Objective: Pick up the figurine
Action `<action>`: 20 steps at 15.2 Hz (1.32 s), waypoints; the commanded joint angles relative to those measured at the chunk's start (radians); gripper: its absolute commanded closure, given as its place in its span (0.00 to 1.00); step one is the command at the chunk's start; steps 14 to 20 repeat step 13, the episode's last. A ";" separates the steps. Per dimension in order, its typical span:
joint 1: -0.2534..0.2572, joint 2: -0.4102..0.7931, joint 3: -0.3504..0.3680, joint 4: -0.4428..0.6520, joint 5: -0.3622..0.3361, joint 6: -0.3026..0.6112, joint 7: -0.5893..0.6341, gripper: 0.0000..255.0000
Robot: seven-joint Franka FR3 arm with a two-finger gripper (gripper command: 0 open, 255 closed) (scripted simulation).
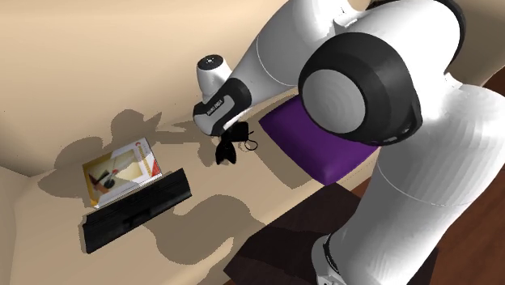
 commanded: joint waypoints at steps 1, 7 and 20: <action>-0.001 -0.021 0.000 0.002 0.002 -0.022 -0.004 1.00; -0.001 -0.080 0.002 0.016 0.007 -0.095 -0.012 1.00; 0.000 -0.117 0.003 0.030 0.010 -0.147 -0.017 1.00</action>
